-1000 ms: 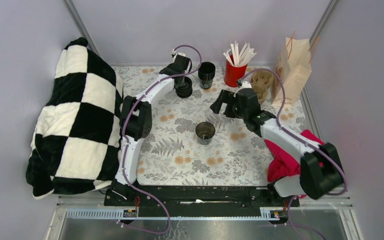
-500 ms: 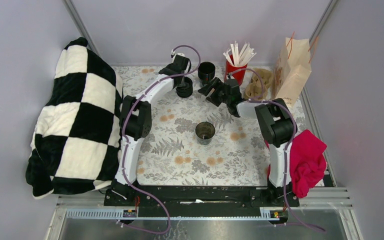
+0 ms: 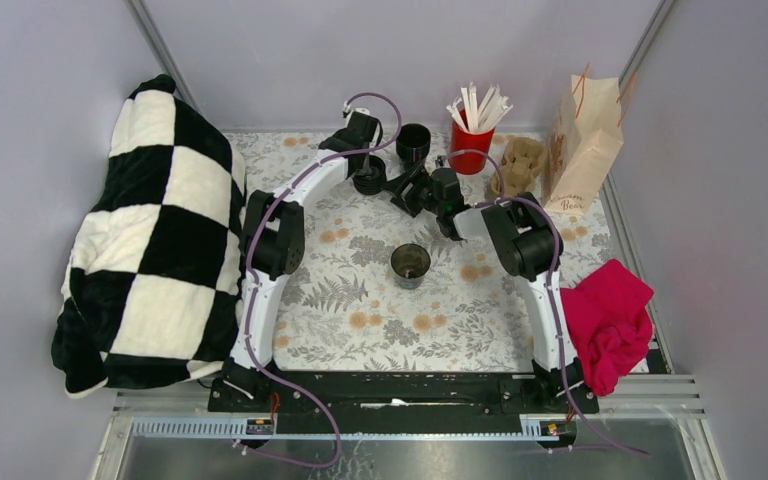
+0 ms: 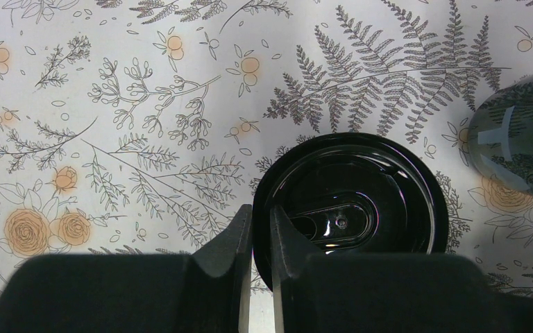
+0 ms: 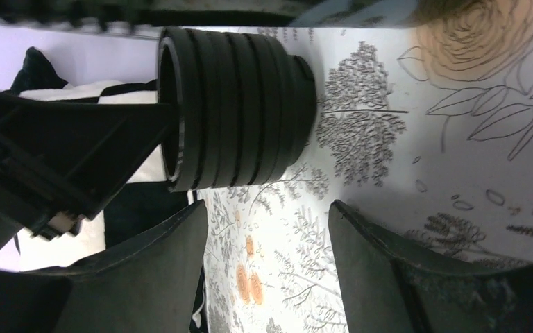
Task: Pack the takeout coffee
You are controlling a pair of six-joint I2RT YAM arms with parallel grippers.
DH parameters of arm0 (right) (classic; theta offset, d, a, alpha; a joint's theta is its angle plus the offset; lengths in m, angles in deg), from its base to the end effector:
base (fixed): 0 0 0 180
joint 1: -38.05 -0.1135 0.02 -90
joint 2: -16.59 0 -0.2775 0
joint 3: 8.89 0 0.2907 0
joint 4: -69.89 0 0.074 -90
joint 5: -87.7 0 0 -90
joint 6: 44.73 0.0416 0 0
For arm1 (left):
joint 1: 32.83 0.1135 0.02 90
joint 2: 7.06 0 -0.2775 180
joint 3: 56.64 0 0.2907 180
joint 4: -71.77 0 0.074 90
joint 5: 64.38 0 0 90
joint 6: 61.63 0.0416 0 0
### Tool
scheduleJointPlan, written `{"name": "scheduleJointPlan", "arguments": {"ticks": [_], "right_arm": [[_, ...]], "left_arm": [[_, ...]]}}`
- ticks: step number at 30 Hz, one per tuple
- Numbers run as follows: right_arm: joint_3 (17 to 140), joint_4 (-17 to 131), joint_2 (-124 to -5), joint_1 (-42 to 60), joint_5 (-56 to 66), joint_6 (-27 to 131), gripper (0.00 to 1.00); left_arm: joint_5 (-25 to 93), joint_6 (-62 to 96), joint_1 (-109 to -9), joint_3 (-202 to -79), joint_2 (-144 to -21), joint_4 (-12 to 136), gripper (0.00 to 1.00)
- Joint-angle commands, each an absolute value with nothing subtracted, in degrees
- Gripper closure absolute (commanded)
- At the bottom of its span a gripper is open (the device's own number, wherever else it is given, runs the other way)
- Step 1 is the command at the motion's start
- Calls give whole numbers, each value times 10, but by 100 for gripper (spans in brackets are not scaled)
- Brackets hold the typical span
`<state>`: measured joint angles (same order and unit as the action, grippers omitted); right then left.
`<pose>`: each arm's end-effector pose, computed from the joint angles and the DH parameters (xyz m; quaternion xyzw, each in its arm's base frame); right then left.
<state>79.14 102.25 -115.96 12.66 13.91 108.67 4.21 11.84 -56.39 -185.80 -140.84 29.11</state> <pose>0.4705 0.2362 0.0901 0.1671 0.7571 0.5135 0.3677 0.5361 -0.2172 0.2076 -0.0114 0.9175 0.0398 0.3955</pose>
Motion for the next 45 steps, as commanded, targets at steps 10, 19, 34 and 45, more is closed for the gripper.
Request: {"name": "scheduleJointPlan", "arguments": {"ticks": [10,19,34,45], "right_arm": [[820,1133,-1226,125,133,1157,26],[857,1083,-1247,125,126,1156,31],[884,980,-1244,121,92,1118,34],[877,957,-1228,119,83,1075,35]], "left_arm": [[57,110,-560,-1855,-1410,308,98],[65,107,-559,-1854,-1409,307,98],[93,104,-559,-1851,-1401,309,99],[119,82,-542,-1857,-1378,299,99]]}}
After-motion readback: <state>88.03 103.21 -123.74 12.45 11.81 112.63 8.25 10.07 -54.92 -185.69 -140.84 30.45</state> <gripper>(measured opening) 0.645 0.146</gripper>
